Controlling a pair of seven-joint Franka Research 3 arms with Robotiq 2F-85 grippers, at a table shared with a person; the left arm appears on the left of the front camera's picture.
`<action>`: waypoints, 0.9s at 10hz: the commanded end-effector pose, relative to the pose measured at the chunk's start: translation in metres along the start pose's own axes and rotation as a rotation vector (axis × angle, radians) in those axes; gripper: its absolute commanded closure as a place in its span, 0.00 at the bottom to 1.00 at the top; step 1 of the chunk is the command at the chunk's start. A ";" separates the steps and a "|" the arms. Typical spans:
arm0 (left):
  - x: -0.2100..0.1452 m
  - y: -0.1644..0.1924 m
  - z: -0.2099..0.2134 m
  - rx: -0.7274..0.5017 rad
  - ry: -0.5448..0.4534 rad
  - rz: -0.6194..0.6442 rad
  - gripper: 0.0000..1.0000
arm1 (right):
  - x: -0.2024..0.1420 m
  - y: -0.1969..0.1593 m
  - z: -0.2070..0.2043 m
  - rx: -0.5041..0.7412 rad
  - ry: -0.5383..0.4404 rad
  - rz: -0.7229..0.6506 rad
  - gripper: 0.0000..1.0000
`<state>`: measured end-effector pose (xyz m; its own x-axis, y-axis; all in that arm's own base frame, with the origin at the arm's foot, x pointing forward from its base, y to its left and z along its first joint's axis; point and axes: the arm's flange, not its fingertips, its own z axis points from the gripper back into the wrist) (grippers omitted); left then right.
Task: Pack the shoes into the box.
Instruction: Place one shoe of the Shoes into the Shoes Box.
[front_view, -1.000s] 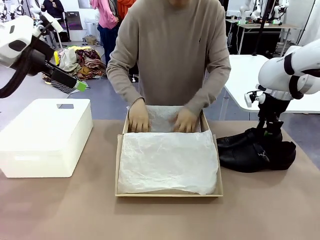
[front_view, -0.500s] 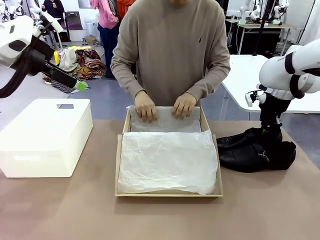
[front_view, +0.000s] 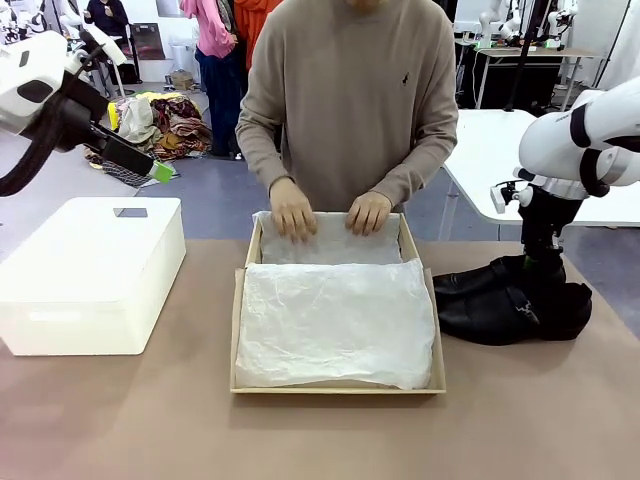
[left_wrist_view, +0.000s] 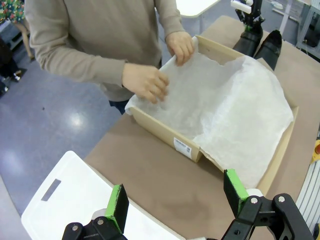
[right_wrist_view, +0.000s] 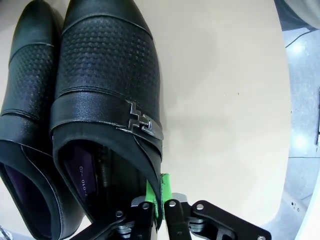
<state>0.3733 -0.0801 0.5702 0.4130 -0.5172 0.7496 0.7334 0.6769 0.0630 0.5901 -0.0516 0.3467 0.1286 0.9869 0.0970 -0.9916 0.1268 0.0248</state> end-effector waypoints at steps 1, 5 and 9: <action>-0.002 0.000 -0.001 -0.010 -0.010 -0.002 0.00 | -0.003 -0.005 0.010 -0.005 -0.043 0.025 1.00; -0.002 0.000 -0.001 -0.010 -0.010 -0.002 0.00 | -0.008 -0.017 0.026 -0.021 -0.026 -0.063 1.00; -0.002 0.000 -0.001 -0.010 -0.010 -0.002 0.00 | -0.013 -0.034 0.068 -0.040 -0.002 -0.118 1.00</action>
<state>0.3734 -0.0801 0.5701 0.4131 -0.5173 0.7495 0.7334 0.6769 0.0629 0.6122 -0.0739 0.3984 0.2154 0.9708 0.1056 -0.9759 0.2178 -0.0123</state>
